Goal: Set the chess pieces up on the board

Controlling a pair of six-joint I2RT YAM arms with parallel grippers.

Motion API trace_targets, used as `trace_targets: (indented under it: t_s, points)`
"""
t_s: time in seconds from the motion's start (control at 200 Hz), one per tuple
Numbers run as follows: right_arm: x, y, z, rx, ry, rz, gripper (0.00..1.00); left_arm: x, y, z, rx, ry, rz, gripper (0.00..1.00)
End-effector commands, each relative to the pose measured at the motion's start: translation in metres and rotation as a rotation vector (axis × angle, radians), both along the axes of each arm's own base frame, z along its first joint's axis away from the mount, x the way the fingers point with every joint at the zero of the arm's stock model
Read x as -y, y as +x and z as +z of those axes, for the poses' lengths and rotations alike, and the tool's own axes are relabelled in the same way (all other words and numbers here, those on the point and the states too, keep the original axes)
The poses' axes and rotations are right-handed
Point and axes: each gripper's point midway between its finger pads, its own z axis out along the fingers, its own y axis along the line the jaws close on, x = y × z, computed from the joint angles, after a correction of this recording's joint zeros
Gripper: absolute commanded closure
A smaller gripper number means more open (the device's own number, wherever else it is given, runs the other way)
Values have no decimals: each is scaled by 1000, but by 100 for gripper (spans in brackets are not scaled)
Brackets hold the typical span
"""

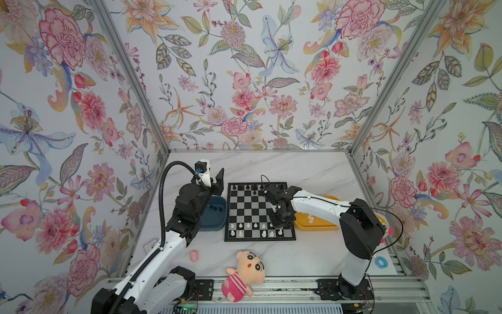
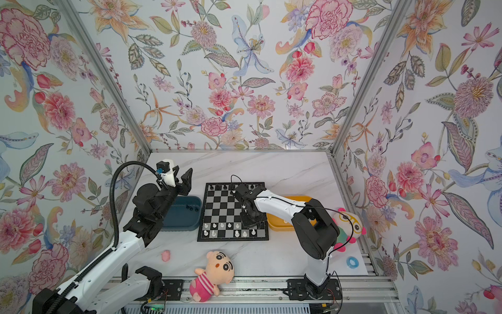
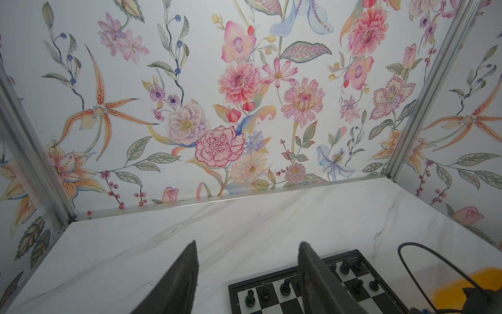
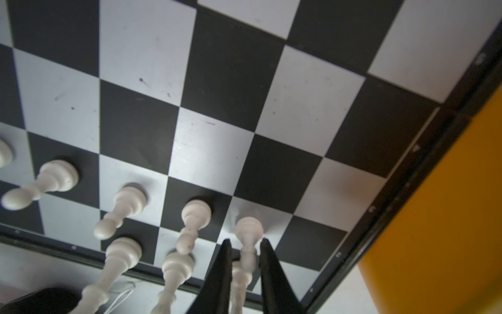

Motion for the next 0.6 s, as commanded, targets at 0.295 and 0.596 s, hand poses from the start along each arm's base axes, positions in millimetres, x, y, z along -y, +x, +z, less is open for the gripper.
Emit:
trace_targets:
  t_s: [0.295,0.596]
  points:
    - [8,31,51,119,37,-36,76,-1,-2,-4,-9,-7,-9,40]
    - [27,48,89,194,75,-74,75,-2,-1,-3,-12,-7,-2,40]
